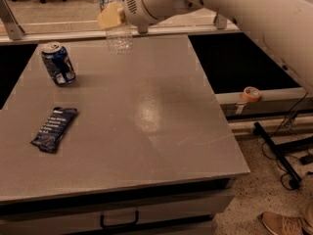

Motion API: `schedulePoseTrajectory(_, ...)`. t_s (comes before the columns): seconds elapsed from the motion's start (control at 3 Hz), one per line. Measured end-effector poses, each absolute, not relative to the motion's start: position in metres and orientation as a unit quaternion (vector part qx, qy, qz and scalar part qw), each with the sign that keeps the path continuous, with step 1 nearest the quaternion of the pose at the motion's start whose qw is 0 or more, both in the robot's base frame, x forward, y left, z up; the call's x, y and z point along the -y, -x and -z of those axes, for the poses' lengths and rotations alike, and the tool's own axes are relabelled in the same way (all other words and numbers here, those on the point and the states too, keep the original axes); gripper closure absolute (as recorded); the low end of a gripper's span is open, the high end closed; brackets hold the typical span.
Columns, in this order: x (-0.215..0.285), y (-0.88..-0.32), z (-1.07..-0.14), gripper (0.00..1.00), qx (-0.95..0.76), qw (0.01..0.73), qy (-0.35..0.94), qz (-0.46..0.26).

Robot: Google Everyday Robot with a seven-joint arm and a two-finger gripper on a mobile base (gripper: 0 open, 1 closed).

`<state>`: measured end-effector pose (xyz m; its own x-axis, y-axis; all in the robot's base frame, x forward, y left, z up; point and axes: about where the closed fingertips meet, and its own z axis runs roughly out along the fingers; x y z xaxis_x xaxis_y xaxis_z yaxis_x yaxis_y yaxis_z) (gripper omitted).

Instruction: Place water bottle upright

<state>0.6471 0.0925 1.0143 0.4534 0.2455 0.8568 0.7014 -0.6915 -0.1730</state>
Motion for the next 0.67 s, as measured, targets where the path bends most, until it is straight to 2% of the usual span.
schedulePoseTrajectory(0.33, -0.0979, -0.6501, -0.9856, 1.00, 0.310, 0.231, 0.803, 0.453)
schedulePoseTrajectory(0.67, -0.0987, -0.6497, -0.9856, 1.00, 0.309, 0.233, 0.803, 0.453)
